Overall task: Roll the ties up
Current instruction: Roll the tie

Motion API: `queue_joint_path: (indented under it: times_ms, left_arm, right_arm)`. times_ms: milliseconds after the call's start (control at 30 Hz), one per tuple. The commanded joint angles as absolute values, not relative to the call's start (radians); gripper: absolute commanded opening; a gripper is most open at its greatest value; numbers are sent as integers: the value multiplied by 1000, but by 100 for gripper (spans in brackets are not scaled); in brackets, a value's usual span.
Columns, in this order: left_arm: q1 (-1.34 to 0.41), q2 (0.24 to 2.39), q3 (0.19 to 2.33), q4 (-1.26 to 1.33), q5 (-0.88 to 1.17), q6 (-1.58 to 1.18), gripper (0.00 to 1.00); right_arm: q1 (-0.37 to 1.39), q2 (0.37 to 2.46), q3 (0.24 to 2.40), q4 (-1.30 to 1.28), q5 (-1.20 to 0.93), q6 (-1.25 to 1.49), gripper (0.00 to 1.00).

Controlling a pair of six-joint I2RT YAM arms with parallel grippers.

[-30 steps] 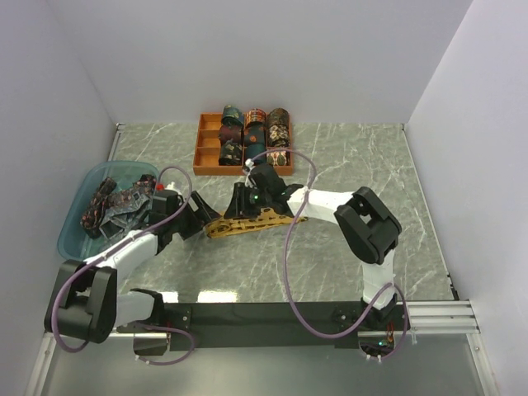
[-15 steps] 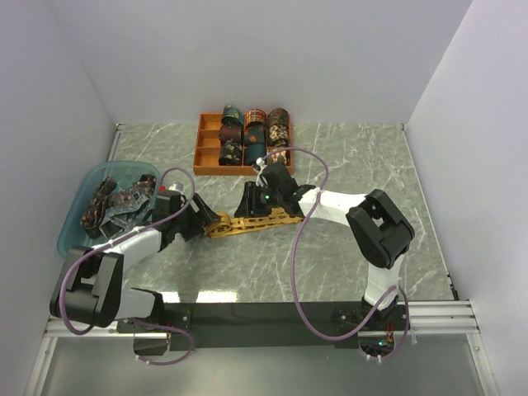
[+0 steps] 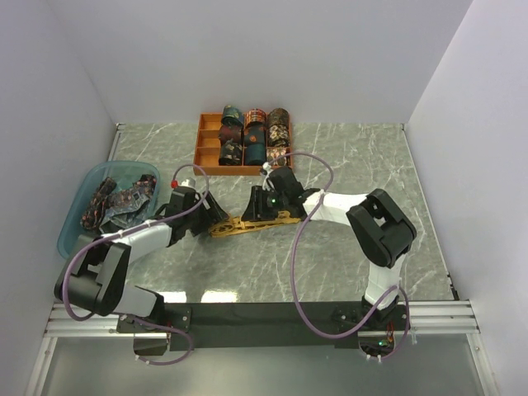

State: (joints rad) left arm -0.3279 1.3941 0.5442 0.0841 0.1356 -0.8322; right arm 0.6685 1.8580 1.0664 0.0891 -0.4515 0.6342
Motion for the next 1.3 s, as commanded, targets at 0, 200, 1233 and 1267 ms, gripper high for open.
queue_joint_path:
  times_ms: [0,200,1233,1267]
  left_arm:
    - [-359,1434,549,32,81,-818,80]
    - [-382,1450,560,17,94,-785,76]
    - [-575,1578,1041,-730,-423,-494,32]
    - [-589,1588,1054,-742,-440,-494,32]
  right_arm:
    - [649,1793,1043,138,-457,617,49]
    - [638,1772,1014,137,-449,598,49]
    - [586,1537,891,-84,-170,416,51]
    - [584,1522,885,-86,-167,416,52]
